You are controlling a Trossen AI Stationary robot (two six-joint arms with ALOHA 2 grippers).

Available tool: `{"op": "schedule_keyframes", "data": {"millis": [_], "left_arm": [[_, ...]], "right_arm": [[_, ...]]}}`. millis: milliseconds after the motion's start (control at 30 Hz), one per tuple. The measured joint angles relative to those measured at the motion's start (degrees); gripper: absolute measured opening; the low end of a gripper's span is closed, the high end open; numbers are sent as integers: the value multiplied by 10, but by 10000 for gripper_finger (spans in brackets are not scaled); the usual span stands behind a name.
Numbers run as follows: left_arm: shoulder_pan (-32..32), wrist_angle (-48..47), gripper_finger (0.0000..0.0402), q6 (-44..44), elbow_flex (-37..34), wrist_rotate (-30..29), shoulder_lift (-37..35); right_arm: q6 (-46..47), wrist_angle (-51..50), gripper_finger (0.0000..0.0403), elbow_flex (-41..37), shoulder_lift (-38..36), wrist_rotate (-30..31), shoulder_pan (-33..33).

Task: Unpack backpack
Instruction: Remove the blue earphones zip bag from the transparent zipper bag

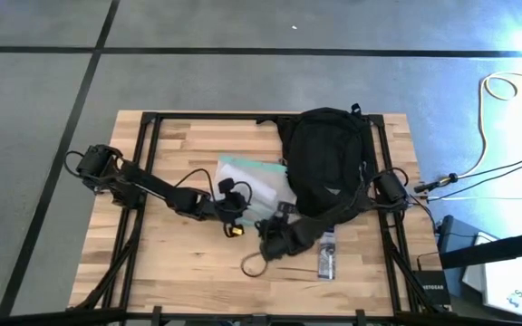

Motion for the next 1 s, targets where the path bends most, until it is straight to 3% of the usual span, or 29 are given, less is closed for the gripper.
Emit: {"op": "schedule_keyframes", "data": {"millis": [167,300,567,733,867,1000], "left_arm": [[-30,-33,0,-1,29,6,-2],[-46,-36,0,-28,44,60,-2],[-73,25,0,-35,45,48,-2],[-73,30,0,-39,45,48,-2],[-74,37,0,-45,45,49,-2],[-72,37,0,-46,45,48,-2]], "right_arm": [[56,-86,14,0,-9,39,26],[86,-135,14,0,-11,69,28],[65,-125,1,-30,-31,87,23],[23,35,0,-141,-114,70,23],[-38,232,0,-246,-177,-18,-7],[-54,326,0,-299,-190,-96,-57]]}}
